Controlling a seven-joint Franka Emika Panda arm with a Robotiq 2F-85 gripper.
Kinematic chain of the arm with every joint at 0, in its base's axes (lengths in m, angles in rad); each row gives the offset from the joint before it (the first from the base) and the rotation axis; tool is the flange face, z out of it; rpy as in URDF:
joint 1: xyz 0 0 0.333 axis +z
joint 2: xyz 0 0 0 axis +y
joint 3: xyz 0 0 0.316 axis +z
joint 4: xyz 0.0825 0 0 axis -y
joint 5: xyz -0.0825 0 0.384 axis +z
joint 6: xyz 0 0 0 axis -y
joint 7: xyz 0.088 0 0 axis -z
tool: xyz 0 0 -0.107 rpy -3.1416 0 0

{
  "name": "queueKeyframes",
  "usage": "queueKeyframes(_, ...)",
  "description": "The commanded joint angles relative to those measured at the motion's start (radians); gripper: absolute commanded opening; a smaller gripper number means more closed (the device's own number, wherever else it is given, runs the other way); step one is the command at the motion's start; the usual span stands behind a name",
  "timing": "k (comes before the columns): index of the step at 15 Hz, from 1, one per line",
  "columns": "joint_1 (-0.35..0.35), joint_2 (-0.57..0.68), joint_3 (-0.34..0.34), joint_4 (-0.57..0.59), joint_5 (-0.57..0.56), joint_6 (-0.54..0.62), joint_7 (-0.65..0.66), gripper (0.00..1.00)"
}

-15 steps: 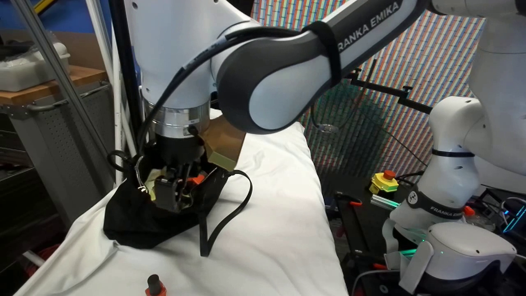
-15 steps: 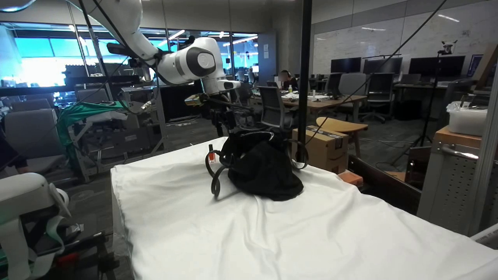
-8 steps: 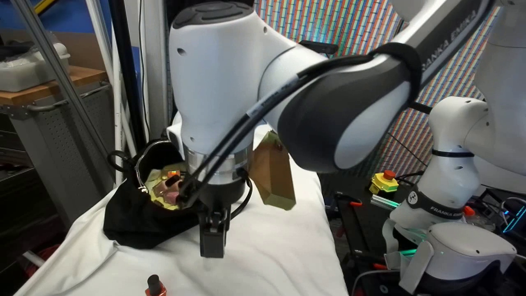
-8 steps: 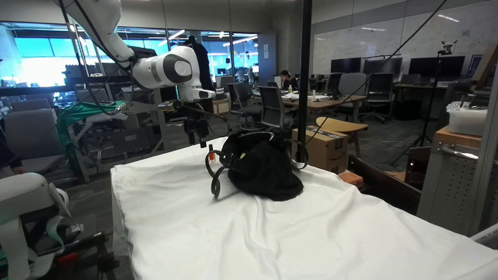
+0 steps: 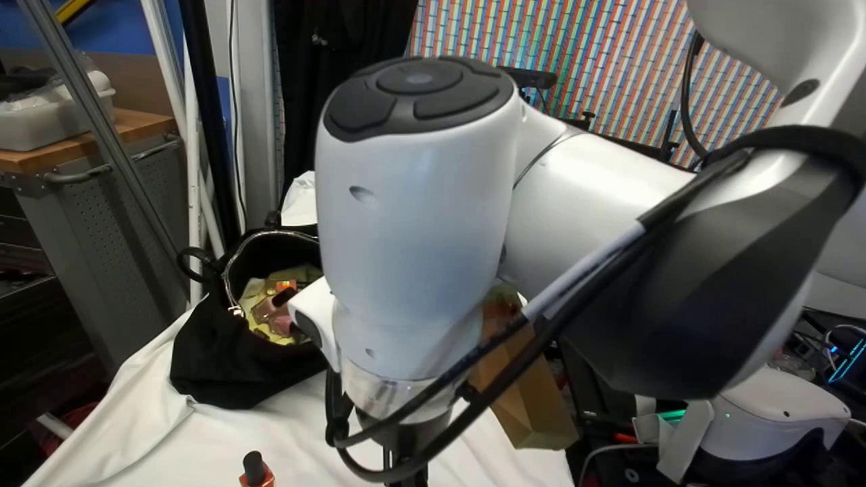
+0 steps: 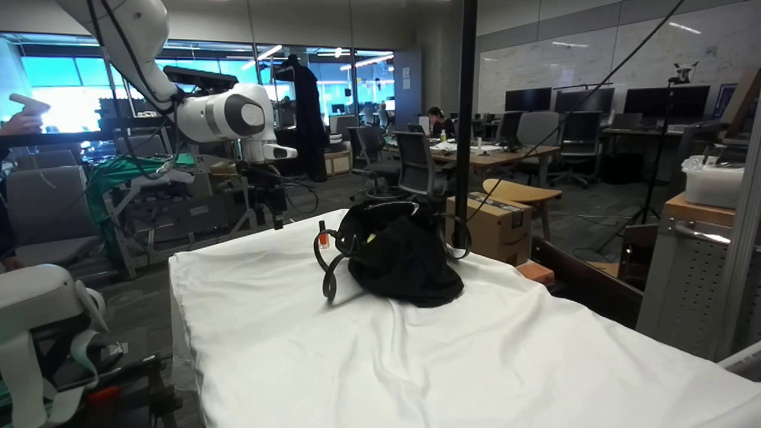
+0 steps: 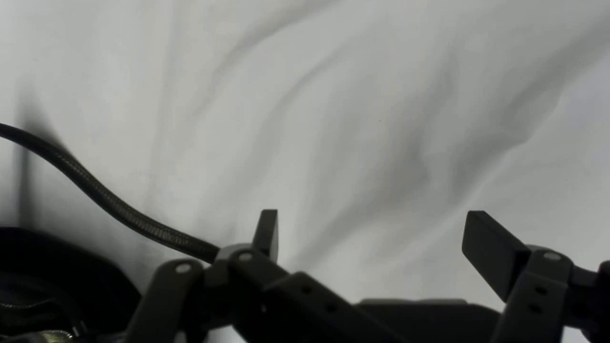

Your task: Put all the nail polish in the black bag

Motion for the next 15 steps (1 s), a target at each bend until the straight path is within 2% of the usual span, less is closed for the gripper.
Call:
queueKeyframes(1,0.026,0.09,-0.005,0.115,0.019,-0.035,0.049,1.0)
queueKeyframes(7,0.034,0.22,-0.042,0.288,0.067,-0.051,0.122,1.0)
queueKeyframes(15,-0.001,0.3,-0.086,0.413,0.167,-0.033,0.154,1.0)
